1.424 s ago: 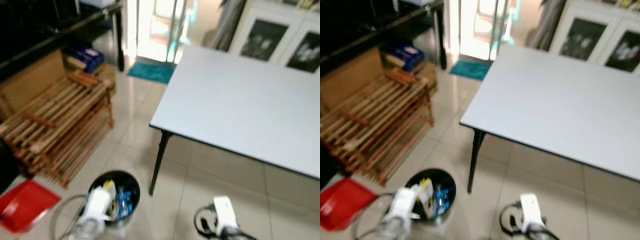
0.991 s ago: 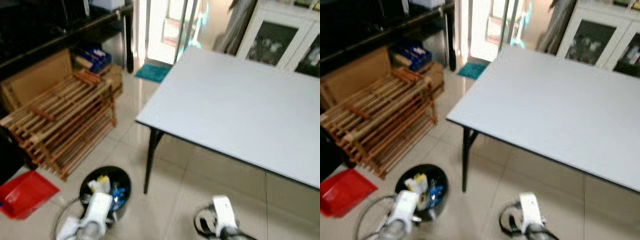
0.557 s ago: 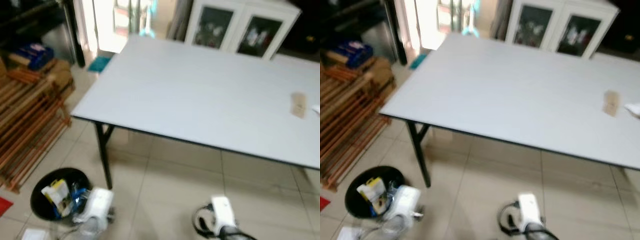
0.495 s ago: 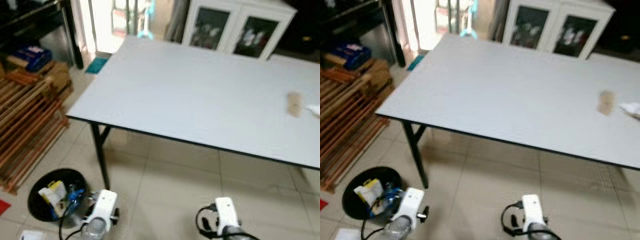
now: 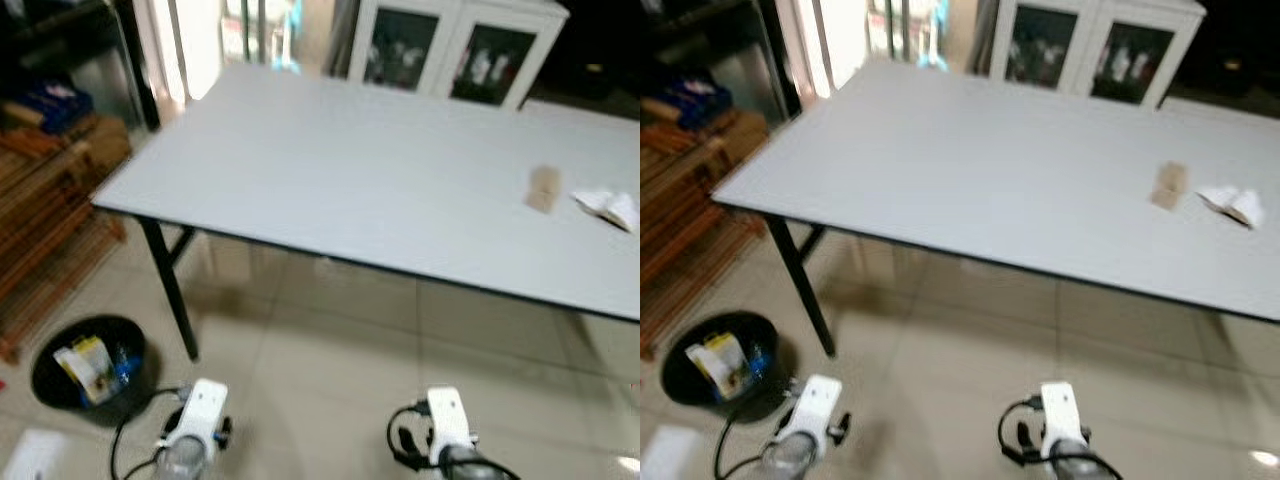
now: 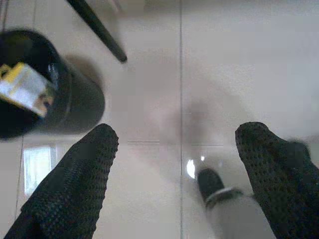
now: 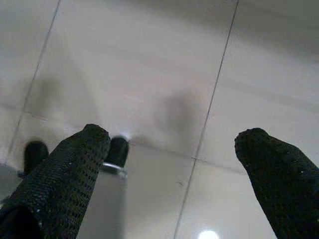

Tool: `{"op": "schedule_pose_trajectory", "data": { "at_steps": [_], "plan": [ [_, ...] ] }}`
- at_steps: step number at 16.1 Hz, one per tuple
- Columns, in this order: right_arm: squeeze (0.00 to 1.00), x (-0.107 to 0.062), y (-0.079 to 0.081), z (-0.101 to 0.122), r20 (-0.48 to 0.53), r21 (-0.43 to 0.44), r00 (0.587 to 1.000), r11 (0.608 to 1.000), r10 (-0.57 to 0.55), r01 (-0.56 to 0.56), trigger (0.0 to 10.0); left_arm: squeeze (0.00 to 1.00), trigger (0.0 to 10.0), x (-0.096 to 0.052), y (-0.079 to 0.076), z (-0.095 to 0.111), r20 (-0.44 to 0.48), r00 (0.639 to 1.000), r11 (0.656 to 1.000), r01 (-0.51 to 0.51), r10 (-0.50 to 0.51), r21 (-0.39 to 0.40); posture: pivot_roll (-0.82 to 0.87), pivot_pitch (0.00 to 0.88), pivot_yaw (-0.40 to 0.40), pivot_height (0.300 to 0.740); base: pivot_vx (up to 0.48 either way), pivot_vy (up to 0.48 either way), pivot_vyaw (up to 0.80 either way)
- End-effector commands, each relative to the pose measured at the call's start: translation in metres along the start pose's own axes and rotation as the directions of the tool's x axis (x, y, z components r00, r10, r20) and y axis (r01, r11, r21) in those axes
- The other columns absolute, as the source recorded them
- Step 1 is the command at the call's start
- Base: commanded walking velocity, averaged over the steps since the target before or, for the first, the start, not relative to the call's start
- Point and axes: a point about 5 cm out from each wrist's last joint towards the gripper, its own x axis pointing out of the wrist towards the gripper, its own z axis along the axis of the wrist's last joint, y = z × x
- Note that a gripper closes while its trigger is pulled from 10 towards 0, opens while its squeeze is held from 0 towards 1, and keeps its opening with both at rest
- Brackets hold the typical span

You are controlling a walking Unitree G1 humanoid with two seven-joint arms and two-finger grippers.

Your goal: Picking trash to rubbish bin

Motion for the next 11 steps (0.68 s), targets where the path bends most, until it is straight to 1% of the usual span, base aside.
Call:
{"op": "schedule_pose_trajectory", "data": {
  "at_steps": [1,11],
  "plan": [
    [0.00,0.0000,-0.0021,0.0012,0.001,-0.006,1.000,1.000,-0.006,0.006,10.0,0.00,10.0,0.0002,-0.0006,0.0004,-0.003,1.000,1.000,0.002,-0.002,0.002,0.00,0.078,-0.095,0.740,0.000,-0.322,0.00],
    [0.00,-0.0002,-0.0014,-0.0007,-0.005,-0.006,1.000,1.000,-0.003,0.003,10.0,0.00,10.0,-0.0001,-0.0017,-0.0002,-0.001,1.000,1.000,0.005,-0.005,0.005,0.01,0.080,-0.095,0.740,0.000,-0.325,0.00]
  ]
}}
